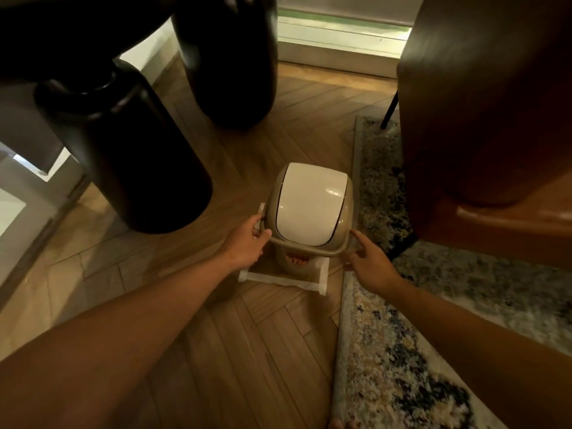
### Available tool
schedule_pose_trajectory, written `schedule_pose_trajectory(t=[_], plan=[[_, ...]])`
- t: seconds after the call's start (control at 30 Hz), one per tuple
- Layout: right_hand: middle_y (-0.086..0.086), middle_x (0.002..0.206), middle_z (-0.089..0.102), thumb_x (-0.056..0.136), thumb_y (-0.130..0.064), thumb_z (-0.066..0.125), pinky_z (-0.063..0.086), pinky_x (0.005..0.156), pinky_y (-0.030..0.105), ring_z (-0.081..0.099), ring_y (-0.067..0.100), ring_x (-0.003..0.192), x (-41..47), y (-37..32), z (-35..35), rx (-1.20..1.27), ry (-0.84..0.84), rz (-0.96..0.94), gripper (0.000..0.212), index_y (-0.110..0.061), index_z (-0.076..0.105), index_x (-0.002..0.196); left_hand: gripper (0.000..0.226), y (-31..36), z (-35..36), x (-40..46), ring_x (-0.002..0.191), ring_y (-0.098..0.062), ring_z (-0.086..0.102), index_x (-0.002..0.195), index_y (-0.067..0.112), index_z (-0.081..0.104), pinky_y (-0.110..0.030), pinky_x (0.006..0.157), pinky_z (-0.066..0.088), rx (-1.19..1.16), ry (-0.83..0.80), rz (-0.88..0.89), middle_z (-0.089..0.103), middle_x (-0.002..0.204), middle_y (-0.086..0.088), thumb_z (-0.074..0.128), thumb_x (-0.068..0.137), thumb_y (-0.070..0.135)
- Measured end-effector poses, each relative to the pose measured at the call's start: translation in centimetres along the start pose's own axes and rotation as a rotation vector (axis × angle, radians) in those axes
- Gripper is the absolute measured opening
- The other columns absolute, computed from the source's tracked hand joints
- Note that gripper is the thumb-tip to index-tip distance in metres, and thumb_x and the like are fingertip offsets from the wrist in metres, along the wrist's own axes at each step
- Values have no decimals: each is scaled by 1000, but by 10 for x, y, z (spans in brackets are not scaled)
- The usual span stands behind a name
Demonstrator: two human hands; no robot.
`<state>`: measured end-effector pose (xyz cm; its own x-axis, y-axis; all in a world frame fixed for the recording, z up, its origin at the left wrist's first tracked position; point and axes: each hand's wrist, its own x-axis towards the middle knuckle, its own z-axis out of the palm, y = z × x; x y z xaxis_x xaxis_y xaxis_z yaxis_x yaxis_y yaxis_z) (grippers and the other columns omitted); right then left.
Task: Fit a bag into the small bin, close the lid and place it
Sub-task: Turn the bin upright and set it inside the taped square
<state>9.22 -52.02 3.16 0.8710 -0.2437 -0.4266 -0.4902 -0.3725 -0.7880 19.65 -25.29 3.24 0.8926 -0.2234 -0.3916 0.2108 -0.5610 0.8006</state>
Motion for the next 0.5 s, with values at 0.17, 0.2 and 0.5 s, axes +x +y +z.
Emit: schedule_pose_trajectory(t=[0.17,0.2,0.5], plan=[[-5,128,68,105,-34,59,55,99,38,67,18,114,-3,-14,-5,-93,-12,-86,55,-31,42,157,58,1,-1,3,88,-18,67,150,28,36,-29,67,55,13,8,1,65,108,-2,59,97,32],[-8,124,66,105,-34,59,53,96,33,66,16,114,-4,-16,-5,-111,-11,-102,52,-31,44,155,60,1,-1,3,88,-18,68,149,29,36,-34,71,58,33,8,9,66,104,-2,61,96,31],[-2,122,71,104,-22,62,59,90,40,70,19,104,4,-13,3,-221,-10,-205,57,-24,43,157,69,-12,-1,4,86,-20,68,150,27,32,-46,87,58,76,46,35,68,87,-3,68,91,21]])
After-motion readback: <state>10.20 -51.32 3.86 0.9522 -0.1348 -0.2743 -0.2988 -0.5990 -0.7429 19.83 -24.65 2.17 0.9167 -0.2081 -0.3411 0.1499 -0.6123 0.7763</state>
